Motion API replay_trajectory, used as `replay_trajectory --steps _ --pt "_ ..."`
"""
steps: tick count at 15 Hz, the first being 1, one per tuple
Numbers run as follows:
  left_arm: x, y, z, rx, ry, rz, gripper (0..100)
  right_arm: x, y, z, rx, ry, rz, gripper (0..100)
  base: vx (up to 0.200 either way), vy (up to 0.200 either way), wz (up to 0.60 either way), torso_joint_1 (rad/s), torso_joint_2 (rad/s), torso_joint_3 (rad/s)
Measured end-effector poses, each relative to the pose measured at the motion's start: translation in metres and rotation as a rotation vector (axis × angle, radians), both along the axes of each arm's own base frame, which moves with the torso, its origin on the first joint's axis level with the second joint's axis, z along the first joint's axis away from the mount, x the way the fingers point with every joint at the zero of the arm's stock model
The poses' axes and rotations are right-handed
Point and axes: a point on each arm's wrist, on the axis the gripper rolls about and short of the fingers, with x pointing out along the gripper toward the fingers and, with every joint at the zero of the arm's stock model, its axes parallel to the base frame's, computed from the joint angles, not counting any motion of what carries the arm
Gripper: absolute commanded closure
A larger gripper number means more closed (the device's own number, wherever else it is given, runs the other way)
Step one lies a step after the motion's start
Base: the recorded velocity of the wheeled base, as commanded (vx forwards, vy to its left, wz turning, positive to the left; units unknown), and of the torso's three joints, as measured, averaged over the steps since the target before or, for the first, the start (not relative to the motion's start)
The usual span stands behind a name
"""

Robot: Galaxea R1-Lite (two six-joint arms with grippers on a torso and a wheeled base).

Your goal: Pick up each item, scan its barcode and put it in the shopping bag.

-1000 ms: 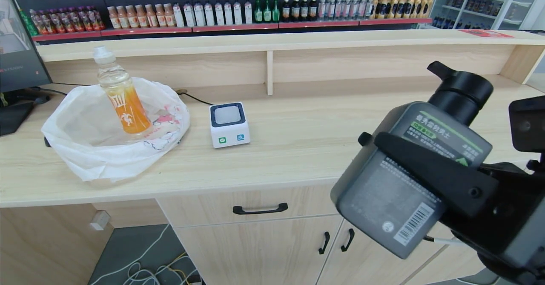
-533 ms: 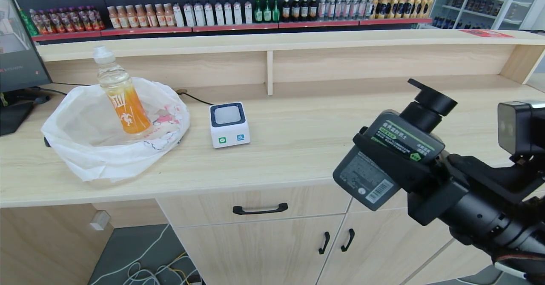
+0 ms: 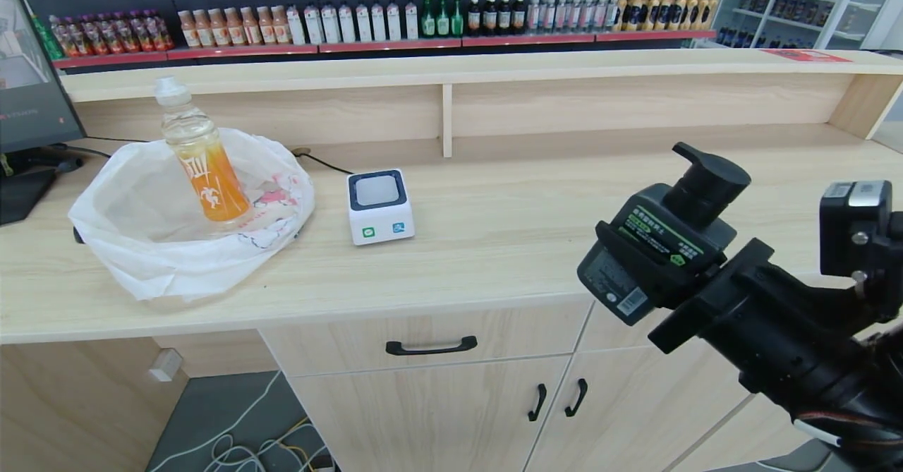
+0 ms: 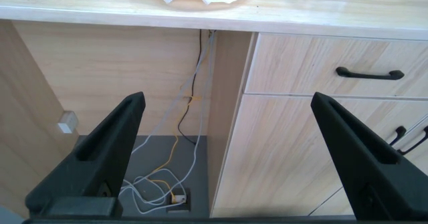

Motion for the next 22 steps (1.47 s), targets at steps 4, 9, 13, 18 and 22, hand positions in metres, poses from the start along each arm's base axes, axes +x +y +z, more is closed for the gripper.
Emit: replay_trajectory --steps 4,9,13,18,22 --pt "0.0 0.0 0.0 0.0 0.0 0.001 0 0.0 -0.005 0.0 0.004 0.015 -0.22 100 0.0 0.0 0.0 0.0 0.0 0.0" --pt "0.0 0.0 0.0 0.001 0.0 0.0 0 0.008 -0.013 0.006 -0.007 -0.019 -0.311 100 0.0 0.0 0.0 0.0 0.0 0.0" --pt "0.0 0.0 0.0 0.001 0.0 0.0 0 0.022 -0.017 0.014 0.011 -0.047 -0.357 100 0.0 0.1 0.0 0.001 0.0 0.001" --pt "0.0 0.0 0.0 -0.003 0.0 -0.001 0 0.023 -0.016 0.013 0.008 -0.041 -0.356 100 0.0 0.2 0.0 0.008 0.0 0.0" --pt "0.0 0.0 0.0 -0.005 0.0 0.0 0 0.023 -0.016 0.015 0.012 -0.05 -0.349 100 0.0 0.2 0.0 0.004 0.0 0.007"
